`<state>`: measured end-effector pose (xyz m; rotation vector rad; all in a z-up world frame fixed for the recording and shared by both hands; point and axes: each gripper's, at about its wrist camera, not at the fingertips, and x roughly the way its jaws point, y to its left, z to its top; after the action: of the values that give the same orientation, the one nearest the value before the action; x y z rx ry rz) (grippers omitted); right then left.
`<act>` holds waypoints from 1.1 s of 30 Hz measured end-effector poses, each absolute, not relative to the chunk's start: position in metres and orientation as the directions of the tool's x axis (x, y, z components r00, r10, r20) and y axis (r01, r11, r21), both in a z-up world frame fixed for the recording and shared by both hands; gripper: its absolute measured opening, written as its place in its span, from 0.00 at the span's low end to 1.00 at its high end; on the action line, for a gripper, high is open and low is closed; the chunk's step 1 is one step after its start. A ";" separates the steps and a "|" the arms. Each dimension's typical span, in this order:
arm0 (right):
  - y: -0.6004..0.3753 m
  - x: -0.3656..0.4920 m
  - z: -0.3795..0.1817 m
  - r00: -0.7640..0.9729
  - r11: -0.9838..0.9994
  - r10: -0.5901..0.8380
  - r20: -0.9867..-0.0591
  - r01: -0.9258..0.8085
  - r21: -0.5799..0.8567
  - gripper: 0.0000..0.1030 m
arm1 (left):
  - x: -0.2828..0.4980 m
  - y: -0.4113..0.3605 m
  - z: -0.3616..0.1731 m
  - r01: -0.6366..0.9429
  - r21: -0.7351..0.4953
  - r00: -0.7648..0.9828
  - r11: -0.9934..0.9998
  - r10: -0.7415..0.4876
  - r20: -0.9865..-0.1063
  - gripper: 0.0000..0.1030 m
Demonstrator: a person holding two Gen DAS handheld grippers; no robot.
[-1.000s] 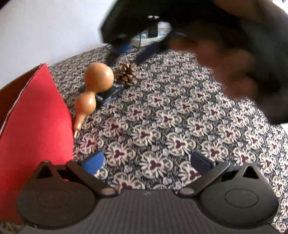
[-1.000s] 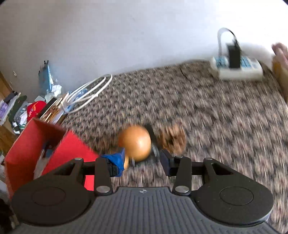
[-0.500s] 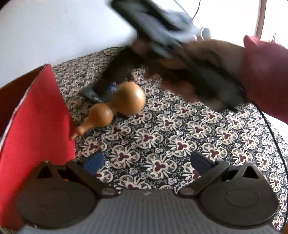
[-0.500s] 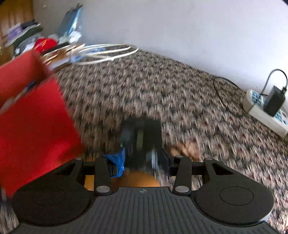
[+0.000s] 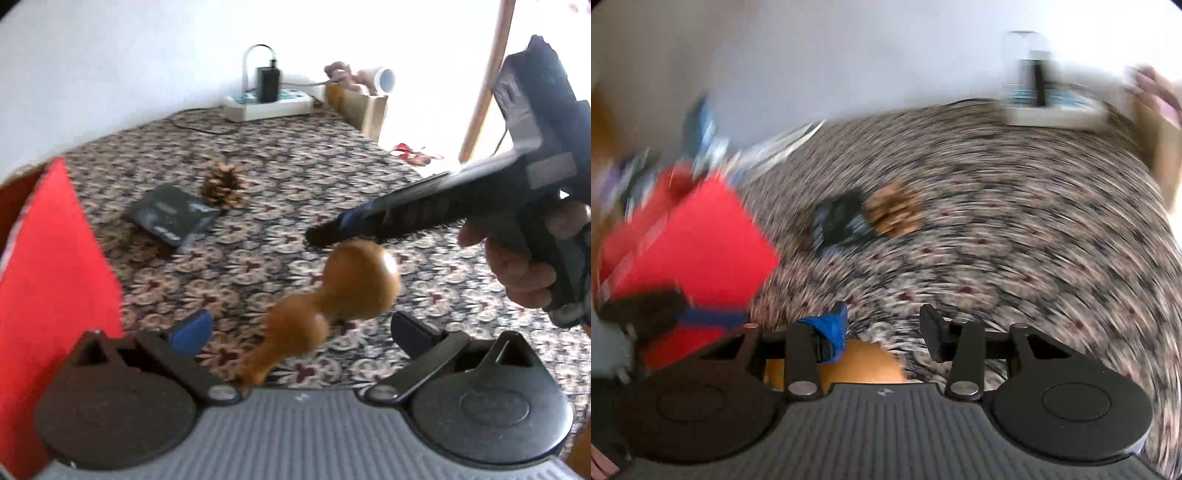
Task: Organize rigid objects
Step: 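Grasp the orange wooden gourd with the right gripper, then carry the gourd with the right gripper over to the red box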
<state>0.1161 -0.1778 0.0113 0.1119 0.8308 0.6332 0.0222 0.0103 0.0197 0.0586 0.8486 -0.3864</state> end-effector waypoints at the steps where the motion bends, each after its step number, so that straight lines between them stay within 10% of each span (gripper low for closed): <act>1: -0.193 0.113 0.012 0.528 0.825 0.562 -0.637 -0.413 0.386 0.27 | 0.024 0.006 0.018 0.373 -0.100 0.587 0.923 -0.318 -0.745 0.99; 10: -0.245 0.082 -0.001 0.462 0.736 0.653 -0.600 -0.200 0.646 0.28 | 0.045 -0.010 -0.004 0.412 -0.052 0.553 0.910 -0.294 -0.780 0.99; 14: -0.231 0.089 -0.007 0.438 0.712 0.681 -0.587 -0.206 0.672 0.28 | 0.053 -0.008 -0.012 0.391 -0.100 0.511 0.915 -0.307 -0.803 0.83; 26: -0.207 0.121 -0.021 0.351 0.668 0.730 -0.587 -0.184 0.721 0.28 | 0.052 -0.015 0.000 0.373 -0.107 0.545 0.921 -0.311 -0.778 0.89; 33: -0.200 0.135 -0.036 0.314 0.611 0.770 -0.556 -0.109 0.784 0.28 | 0.077 -0.002 -0.008 0.314 -0.190 0.528 0.930 -0.337 -0.779 0.55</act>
<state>0.1352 -0.2000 -0.0359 0.7160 1.1077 0.6493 0.0766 -0.0019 -0.0080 -0.0276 0.9372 -0.3889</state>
